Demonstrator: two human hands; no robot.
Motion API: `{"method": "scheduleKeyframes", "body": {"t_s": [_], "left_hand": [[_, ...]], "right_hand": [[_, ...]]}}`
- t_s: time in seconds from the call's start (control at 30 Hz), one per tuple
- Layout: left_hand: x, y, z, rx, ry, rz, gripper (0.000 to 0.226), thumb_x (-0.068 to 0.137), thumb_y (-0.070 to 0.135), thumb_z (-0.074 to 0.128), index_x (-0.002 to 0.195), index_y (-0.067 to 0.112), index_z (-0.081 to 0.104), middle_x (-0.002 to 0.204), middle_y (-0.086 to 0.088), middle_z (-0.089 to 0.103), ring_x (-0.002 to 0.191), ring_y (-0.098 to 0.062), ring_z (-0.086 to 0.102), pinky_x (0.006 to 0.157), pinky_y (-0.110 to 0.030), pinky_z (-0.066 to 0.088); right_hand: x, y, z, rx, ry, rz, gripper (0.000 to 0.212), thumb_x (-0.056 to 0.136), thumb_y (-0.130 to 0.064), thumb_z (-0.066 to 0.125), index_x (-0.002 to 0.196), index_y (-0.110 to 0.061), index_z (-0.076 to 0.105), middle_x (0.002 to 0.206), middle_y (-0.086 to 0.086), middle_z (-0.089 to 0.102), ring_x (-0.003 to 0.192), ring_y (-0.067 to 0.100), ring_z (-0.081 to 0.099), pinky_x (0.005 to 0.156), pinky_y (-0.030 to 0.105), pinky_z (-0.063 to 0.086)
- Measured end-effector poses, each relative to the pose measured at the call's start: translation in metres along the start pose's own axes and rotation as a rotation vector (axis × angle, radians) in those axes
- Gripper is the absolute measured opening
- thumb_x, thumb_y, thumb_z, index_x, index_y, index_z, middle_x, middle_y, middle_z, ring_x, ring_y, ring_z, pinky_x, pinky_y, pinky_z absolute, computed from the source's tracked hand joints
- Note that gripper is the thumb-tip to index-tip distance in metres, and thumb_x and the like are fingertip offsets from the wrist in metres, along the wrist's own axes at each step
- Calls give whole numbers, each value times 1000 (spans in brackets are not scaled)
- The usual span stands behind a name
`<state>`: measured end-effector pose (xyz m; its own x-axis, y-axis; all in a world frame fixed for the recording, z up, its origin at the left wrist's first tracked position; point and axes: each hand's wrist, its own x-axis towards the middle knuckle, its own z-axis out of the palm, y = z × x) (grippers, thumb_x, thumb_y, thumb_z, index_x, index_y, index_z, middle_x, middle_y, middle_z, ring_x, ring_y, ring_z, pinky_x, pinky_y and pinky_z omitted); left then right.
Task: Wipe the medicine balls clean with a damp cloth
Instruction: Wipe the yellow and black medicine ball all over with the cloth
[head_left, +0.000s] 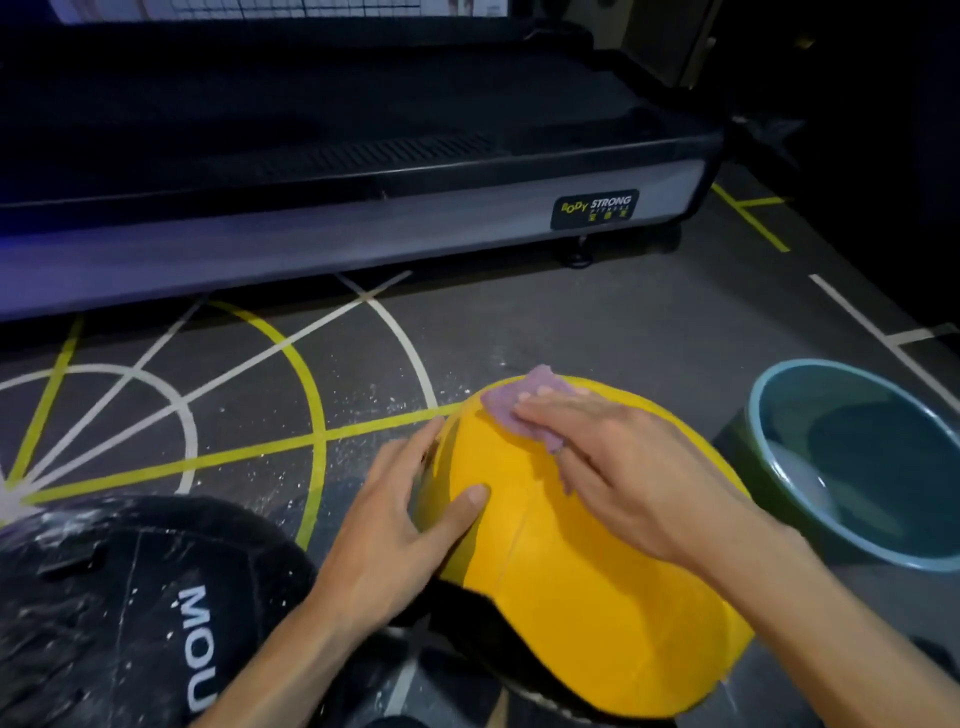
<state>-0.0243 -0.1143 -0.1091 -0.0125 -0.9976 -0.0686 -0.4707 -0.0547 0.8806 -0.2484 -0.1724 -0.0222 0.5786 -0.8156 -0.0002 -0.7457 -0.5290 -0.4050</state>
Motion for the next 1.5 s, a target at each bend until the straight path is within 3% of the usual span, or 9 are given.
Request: {"method": "scheduleKeyframes", "body": {"t_s": [0.2,0.4,0.53,0.67,0.9,1.03,1.2,1.4,1.5], "left_hand": [[1,26,3,148,-162,152,63,86,74,57,145,66,36,156,43,18,147,11,15,119,-39,25],[13,18,0,214,-116,194,47,98,67,49,143,68,36,156,42,22,147,5,21,116,-40,29],[26,-1,-19,248,-106,117,47,97,56,48,141,69,38,156,31,30,145,-7,32,118,-46,32],[47,1,-47,334,77,65,41,105,31,54,132,62,47,151,10,44,129,-14,49,106,-41,41],[36,39,-34,508,-272,127,91,60,104,41,144,71,28,155,47,15,147,-1,14,121,-50,25],[31,38,-38,488,-268,138,93,58,103,48,143,70,32,151,51,19,147,0,16,120,-50,26],[26,32,-31,472,-267,168,87,58,99,55,139,68,41,151,49,22,147,-1,18,119,-48,28],[35,19,-37,429,-273,161,85,58,95,60,137,70,42,148,50,27,144,2,19,117,-50,26],[51,15,-44,416,-266,143,81,64,92,62,138,67,44,152,43,30,145,-10,27,116,-54,29]], "right_hand": [[-24,81,-1,122,172,393,40,107,-45,37,136,-33,62,137,-12,65,114,12,67,92,26,51],[-51,36,19,180,144,38,47,104,-44,34,146,-39,52,148,-23,52,134,-12,45,115,15,33],[-82,103,37,278,343,472,39,106,-29,45,143,-37,56,97,-9,77,75,-2,68,67,15,54],[-109,125,82,536,336,568,41,108,-16,45,145,-32,56,141,-22,59,131,-3,54,112,26,43],[-94,113,143,1094,375,862,41,111,-10,34,127,-21,70,97,22,71,79,28,63,76,46,52],[-55,82,97,1031,518,652,35,110,-22,43,136,-33,64,137,-17,64,130,1,55,114,40,43],[-21,3,68,449,202,-38,40,111,-29,39,150,-33,49,157,-14,45,142,-2,40,121,25,31],[-31,112,77,590,186,545,37,107,-38,40,139,-39,59,146,-14,57,131,9,56,116,41,40],[-40,100,88,868,323,477,38,109,-22,40,139,-29,62,144,-16,59,138,6,50,115,40,43]]}}
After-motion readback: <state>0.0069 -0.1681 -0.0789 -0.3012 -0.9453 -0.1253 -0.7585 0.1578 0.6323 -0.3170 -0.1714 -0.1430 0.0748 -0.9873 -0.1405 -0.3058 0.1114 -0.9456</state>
